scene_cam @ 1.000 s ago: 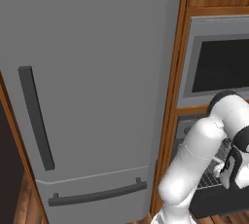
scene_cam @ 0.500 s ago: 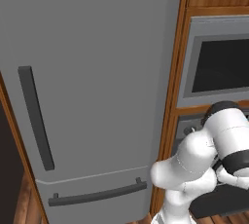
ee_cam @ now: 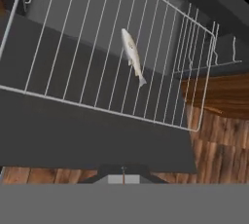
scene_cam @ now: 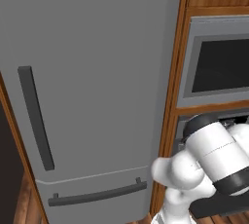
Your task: Take the fish from the oven and place it on the plate on the counter.
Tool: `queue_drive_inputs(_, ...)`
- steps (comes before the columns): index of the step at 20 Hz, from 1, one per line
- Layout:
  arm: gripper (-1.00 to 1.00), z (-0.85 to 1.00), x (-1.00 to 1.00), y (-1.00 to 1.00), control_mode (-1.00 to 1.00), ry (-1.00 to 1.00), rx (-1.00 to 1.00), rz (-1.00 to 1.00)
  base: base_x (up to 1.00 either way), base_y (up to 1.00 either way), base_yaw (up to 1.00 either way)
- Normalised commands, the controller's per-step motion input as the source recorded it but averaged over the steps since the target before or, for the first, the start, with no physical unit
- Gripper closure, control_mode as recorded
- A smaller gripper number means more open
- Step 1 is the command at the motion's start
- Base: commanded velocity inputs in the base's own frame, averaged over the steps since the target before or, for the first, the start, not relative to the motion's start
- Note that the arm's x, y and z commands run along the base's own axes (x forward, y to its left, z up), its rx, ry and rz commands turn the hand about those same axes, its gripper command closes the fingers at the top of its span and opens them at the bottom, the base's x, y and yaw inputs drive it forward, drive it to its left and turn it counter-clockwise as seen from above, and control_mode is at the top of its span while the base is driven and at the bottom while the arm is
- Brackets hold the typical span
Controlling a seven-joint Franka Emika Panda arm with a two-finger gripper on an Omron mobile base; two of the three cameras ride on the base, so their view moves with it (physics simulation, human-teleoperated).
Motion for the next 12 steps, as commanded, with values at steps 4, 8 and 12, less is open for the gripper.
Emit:
queue_drive_inputs(4, 1.0, 0.35, 0.0, -0.72, -1.0, 0.04, 0.11, 0.16, 0.0, 0.0, 0.0)
queue_drive_inputs(8, 1.0, 0.02, 0.0, -0.83, -1.0, 0.0, 0.14, 0.18, 0.0, 0.0, 0.0)
queue_drive_inputs(12, 1.0, 0.14, 0.04, -0.72, -1.0, 0.0, 0.16, 0.19, 0.0, 0.0, 0.0)
